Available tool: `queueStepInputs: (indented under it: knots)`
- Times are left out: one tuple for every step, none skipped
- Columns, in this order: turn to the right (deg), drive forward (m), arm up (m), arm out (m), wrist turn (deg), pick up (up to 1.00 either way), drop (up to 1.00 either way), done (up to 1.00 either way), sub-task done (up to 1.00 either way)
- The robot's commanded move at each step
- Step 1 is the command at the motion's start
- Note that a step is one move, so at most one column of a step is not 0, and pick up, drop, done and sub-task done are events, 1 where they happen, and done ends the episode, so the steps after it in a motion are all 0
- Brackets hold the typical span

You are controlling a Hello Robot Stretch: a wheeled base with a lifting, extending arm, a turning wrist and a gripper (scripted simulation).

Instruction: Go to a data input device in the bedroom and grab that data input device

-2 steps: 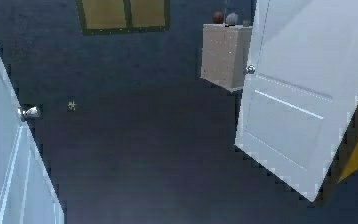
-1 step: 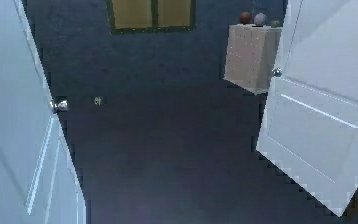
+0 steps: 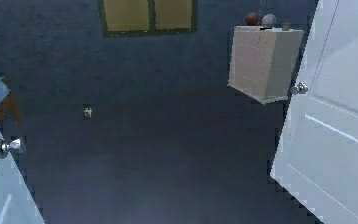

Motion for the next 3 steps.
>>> queueStepInputs:
  knots:
    - [0.0, 0.75, 0.00, 0.00, 0.0, 0.00, 0.00, 0.00, 0.00]
    - [-21.0, 0.00, 0.00, 0.00, 0.0, 0.00, 0.00, 0.00, 0.00]
    - [0.0, 0.50, 0.00, 0.00, 0.0, 0.00, 0.00, 0.00, 0.00]
